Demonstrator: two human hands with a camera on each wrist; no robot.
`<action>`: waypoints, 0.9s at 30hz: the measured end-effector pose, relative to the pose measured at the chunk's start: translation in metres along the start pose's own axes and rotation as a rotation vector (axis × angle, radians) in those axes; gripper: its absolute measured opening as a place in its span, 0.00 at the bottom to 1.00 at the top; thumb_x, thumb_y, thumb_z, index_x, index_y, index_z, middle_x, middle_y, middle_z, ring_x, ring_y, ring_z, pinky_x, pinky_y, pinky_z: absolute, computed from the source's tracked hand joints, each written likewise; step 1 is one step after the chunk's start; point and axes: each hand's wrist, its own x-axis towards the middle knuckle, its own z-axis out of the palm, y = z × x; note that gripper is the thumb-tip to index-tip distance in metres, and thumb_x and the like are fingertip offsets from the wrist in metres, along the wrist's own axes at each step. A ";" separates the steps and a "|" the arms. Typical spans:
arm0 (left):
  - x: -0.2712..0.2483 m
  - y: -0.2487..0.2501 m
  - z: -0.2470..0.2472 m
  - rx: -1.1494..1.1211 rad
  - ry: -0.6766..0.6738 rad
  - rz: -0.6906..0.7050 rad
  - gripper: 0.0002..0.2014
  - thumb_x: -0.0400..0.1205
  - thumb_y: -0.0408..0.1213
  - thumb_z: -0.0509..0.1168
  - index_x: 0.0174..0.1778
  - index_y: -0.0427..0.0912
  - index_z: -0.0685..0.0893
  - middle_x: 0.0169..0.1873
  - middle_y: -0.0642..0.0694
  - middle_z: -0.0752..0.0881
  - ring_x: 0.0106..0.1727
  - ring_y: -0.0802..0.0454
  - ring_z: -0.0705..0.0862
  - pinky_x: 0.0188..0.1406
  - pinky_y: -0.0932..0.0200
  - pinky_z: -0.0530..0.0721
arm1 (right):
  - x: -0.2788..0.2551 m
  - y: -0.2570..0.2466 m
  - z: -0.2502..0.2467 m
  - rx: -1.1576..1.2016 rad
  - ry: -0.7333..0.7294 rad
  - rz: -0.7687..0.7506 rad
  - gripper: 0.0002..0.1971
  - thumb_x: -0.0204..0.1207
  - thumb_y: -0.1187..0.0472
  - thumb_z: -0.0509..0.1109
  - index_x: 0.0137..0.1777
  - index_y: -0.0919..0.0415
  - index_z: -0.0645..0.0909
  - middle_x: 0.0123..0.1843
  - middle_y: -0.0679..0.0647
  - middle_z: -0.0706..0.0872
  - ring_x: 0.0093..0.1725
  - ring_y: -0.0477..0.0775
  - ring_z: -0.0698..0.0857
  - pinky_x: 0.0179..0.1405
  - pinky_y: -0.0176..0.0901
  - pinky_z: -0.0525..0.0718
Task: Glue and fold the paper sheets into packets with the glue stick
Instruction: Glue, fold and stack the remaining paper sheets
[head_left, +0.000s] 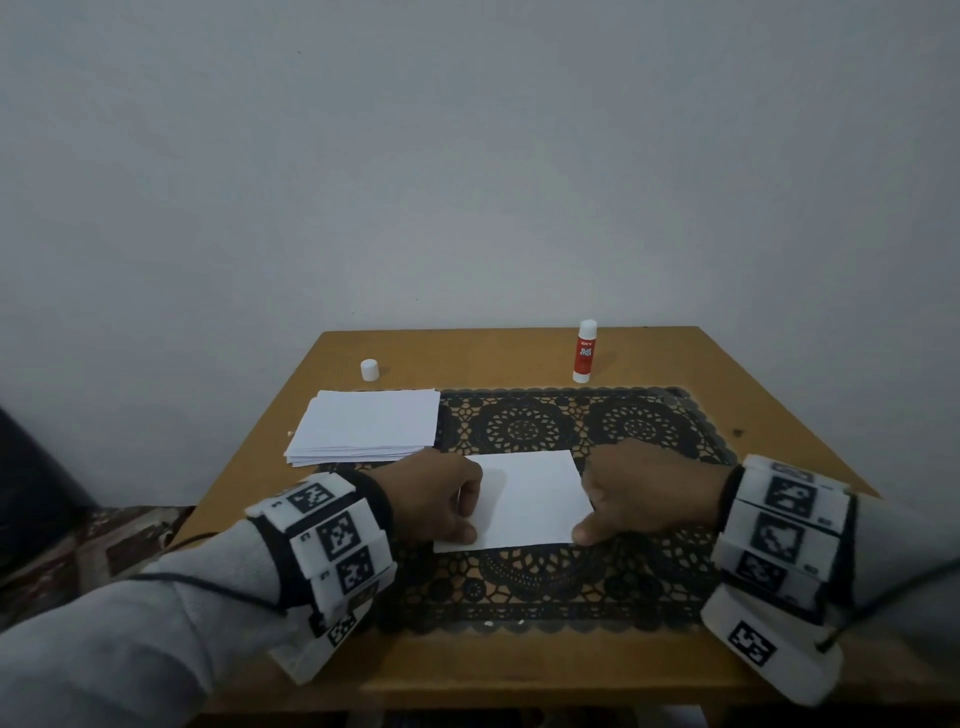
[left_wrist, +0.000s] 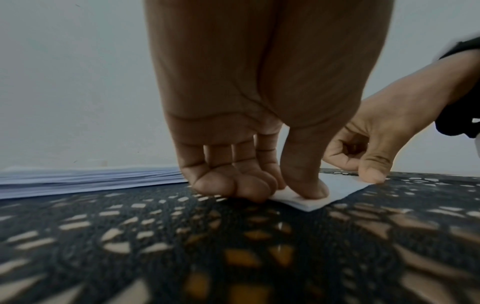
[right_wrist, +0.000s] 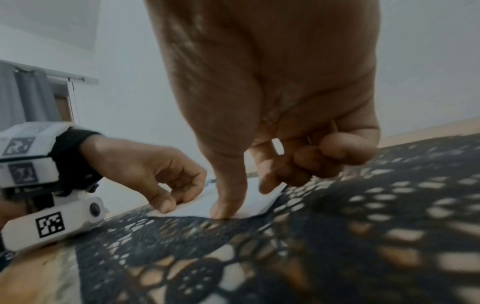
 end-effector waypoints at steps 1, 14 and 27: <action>0.000 0.000 -0.001 -0.001 -0.001 0.000 0.09 0.77 0.43 0.72 0.46 0.47 0.79 0.38 0.56 0.75 0.45 0.54 0.76 0.42 0.61 0.74 | 0.004 -0.004 0.000 -0.009 0.006 -0.020 0.25 0.73 0.40 0.74 0.37 0.65 0.81 0.30 0.52 0.78 0.29 0.49 0.74 0.28 0.40 0.68; -0.003 -0.002 0.000 -0.054 0.017 -0.005 0.09 0.77 0.44 0.72 0.46 0.48 0.78 0.37 0.58 0.75 0.41 0.57 0.74 0.36 0.63 0.71 | 0.019 -0.019 -0.001 -0.006 0.007 -0.028 0.27 0.71 0.38 0.75 0.42 0.67 0.81 0.37 0.57 0.83 0.34 0.53 0.77 0.30 0.43 0.71; -0.053 0.041 0.029 0.253 -0.237 0.192 0.38 0.86 0.59 0.46 0.83 0.45 0.36 0.82 0.46 0.34 0.83 0.50 0.34 0.83 0.51 0.42 | 0.013 0.008 -0.001 0.081 -0.028 0.017 0.23 0.71 0.41 0.76 0.31 0.59 0.74 0.29 0.52 0.78 0.29 0.51 0.73 0.32 0.43 0.68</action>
